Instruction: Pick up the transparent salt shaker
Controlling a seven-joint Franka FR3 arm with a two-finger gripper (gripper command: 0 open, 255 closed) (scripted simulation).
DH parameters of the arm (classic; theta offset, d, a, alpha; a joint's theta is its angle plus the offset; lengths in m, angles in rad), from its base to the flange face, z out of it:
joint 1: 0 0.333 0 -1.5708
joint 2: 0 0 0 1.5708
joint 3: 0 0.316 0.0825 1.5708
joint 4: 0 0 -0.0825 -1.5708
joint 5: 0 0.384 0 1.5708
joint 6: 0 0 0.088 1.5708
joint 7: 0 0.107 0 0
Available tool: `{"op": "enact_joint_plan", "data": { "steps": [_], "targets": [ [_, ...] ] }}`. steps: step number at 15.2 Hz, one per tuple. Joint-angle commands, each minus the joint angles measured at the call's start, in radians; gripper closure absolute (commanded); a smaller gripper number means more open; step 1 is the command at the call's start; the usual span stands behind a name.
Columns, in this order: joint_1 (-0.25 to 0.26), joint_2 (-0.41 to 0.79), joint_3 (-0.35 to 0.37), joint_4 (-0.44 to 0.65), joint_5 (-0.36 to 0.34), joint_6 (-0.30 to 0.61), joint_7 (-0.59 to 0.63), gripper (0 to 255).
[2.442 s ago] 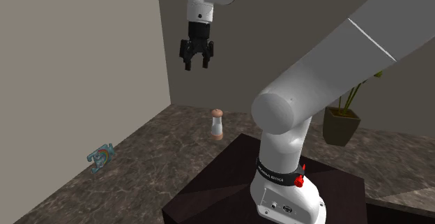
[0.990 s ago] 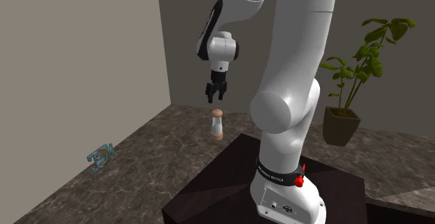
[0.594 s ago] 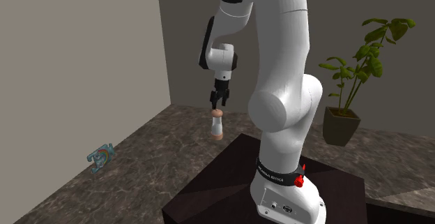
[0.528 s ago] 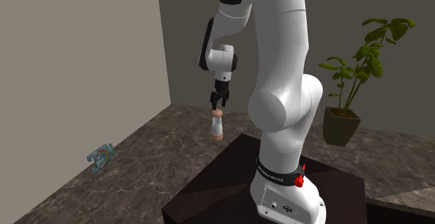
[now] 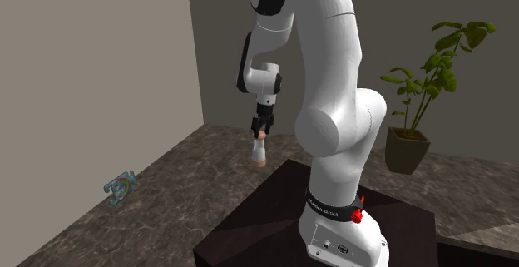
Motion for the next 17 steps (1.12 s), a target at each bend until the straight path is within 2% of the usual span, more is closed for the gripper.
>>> {"op": "enact_joint_plan", "data": {
  "steps": [1,10,17],
  "targets": [
    [-0.001,0.004,0.002,0.001,0.004,0.003,-0.002,255],
    [-0.001,0.004,0.002,0.002,0.004,0.003,-0.002,255],
    [0.028,-0.083,-0.039,-0.006,-0.075,-0.062,0.060,255]
  ]
}}
